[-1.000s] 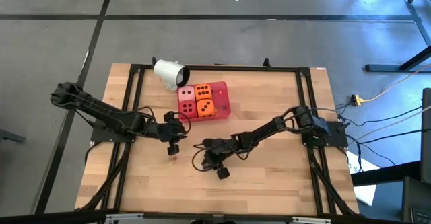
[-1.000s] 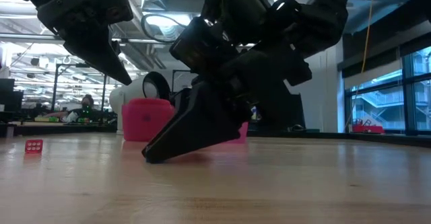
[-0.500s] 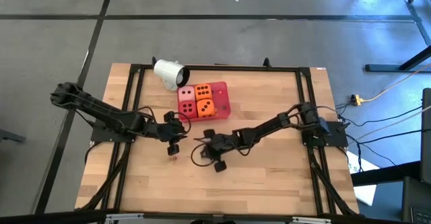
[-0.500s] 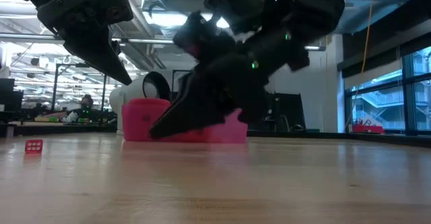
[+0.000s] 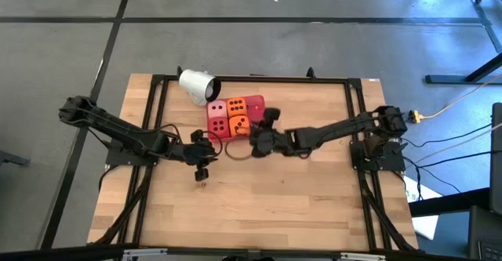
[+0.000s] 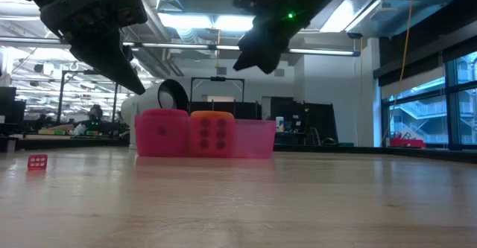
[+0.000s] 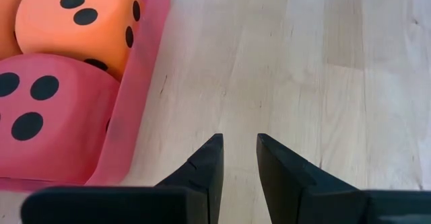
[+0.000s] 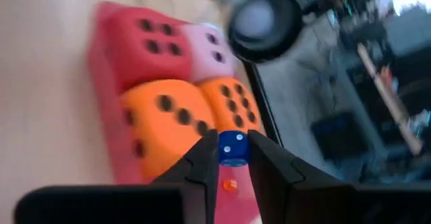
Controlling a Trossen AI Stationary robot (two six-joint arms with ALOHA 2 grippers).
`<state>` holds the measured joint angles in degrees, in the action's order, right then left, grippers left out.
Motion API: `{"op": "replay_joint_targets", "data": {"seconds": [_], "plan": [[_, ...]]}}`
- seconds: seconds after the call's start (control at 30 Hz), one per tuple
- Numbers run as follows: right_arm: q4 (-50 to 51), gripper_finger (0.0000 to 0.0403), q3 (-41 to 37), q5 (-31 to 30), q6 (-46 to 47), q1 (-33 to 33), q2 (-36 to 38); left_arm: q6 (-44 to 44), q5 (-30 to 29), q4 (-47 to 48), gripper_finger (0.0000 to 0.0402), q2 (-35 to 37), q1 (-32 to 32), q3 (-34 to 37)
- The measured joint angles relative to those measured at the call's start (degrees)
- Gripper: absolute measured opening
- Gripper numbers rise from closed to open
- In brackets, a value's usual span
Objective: Pick & Place Dice
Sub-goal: Put the small the blue dice into the red bin
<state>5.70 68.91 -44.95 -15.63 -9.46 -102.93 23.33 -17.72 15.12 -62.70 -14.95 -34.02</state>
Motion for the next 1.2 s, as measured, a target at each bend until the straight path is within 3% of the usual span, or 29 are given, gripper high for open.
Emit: {"op": "replay_joint_targets", "data": {"seconds": [0.13,0.3,0.4,0.5,0.83,1.2], "plan": [[4.4,0.0085,0.0,4.6,8.2,4.1,0.9,0.0,0.2,-0.1,0.0086,0.0,0.0,0.0],[8.0,0.0060,-0.1,17.0,13.5,9.5,-2.1,0.0,0.4,-0.1,0.0086,0.0,0.0,0.0],[7.8,0.0053,-0.1,21.4,14.2,11.6,-4.1,0.0,0.6,-0.1,0.0086,0.0,0.0,0.0],[7.8,0.0068,-0.1,22.0,14.2,12.7,-5.8,0.0,0.7,0.0,0.0086,0.0,0.0,0.0],[8.1,0.0173,-0.1,21.9,15.4,13.4,-6.5,0.0,0.7,0.0,0.0086,0.0,0.0,0.0],[8.0,0.0184,-0.1,21.9,15.2,13.4,-6.5,0.0,0.8,0.0,0.0086,0.0,0.0,0.0]]}}
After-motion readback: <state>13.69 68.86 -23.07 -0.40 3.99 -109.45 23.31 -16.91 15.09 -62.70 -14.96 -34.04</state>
